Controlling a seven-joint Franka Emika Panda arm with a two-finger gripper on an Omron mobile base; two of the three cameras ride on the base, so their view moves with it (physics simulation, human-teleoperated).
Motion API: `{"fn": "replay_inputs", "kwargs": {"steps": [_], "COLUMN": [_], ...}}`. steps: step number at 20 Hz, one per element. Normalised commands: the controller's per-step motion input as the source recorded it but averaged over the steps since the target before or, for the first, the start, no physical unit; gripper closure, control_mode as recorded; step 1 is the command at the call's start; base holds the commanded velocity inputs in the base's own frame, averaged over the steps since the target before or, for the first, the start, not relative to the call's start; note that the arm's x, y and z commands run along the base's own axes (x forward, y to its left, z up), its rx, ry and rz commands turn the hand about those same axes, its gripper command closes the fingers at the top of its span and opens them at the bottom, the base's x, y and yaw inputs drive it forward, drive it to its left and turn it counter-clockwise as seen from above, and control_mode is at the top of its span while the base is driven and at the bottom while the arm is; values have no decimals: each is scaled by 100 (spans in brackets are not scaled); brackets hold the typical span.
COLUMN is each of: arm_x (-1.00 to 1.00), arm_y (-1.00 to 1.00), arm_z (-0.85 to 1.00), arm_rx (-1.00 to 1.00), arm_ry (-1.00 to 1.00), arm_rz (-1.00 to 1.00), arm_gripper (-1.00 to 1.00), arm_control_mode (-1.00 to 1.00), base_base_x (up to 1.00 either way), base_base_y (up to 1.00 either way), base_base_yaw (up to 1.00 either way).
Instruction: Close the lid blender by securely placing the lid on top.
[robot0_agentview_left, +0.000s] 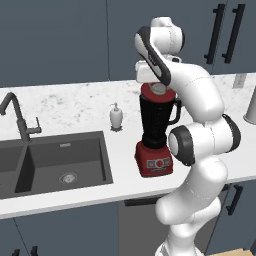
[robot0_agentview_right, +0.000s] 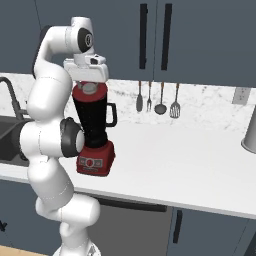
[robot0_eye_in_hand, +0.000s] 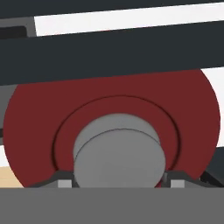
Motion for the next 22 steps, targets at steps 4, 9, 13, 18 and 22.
{"fn": "replay_inputs", "kwargs": {"steps": [4,9,13,18,22], "arm_x": [13,2,0,0,2], "arm_y": [0,1,1,4,11], "arm_z": [28,7,20,7,0], "arm_rx": [0,0,2,0,0], "arm_ry": [9,4,3,18,30], "arm_rz": [0,0,0,0,0], "arm_gripper": [100,100,100,100,100], "arm_control_mode": [-100,-100,-100,-100,-100], "base_base_x": [0,0,0,0,0], "base_base_y": [0,0,0,0,0], "base_base_yaw": [0,0,0,0,0]}}
